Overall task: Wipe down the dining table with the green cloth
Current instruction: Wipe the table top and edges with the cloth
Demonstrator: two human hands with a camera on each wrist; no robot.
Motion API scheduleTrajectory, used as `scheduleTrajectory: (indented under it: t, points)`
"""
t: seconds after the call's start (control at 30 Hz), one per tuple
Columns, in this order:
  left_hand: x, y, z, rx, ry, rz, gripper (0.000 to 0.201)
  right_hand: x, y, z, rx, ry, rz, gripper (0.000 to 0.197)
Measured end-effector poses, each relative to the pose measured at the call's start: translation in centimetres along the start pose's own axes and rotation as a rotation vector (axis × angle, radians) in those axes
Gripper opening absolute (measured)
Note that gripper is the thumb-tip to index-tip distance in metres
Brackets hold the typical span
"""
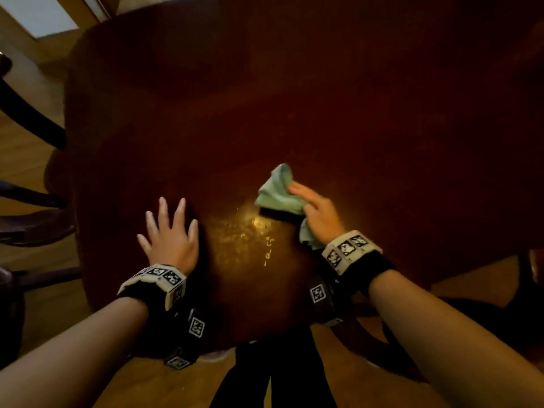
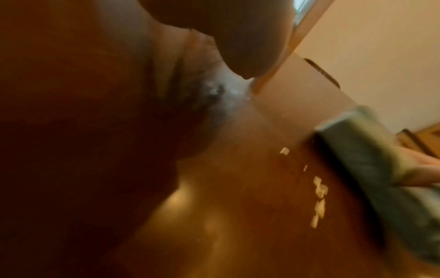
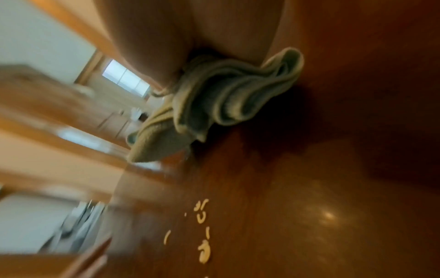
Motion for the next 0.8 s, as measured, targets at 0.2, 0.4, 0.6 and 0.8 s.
scheduleTrajectory:
  t: [0.2, 0.4, 0.6, 0.8]
  points:
    - [2.8, 6.3, -2.3, 0.091, -0.039, -0.030, 0.069, -5.3, 6.0, 15.8, -0.560, 0.027, -0.142, 0.050]
    - [1.3, 10.6, -5.5, 0.148, -0.022, 0.011, 0.095, -10.2, 7.1, 25.5, -0.740, 0.317, -0.295, 0.046]
    - [1.1, 11.1, -6.8, 0.150, -0.075, 0.050, 0.101, -8.6, 4.4, 19.6, -0.509, 0.671, -0.187, 0.049]
    - [1.2, 11.0, -6.8, 0.119, -0.070, 0.054, 0.102, -4.4, 3.1, 6.2, -0.266, 0.598, 0.024, 0.055]
Point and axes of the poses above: each hand's wrist, its own y-axis away from the middle knuckle, its own z-axis out of the back of the hand, x = y × z, the point moved 10 cm from there along -y, towards the middle knuckle, and after that the axes turned 4 degrees about -x, right-handed, at the moved point
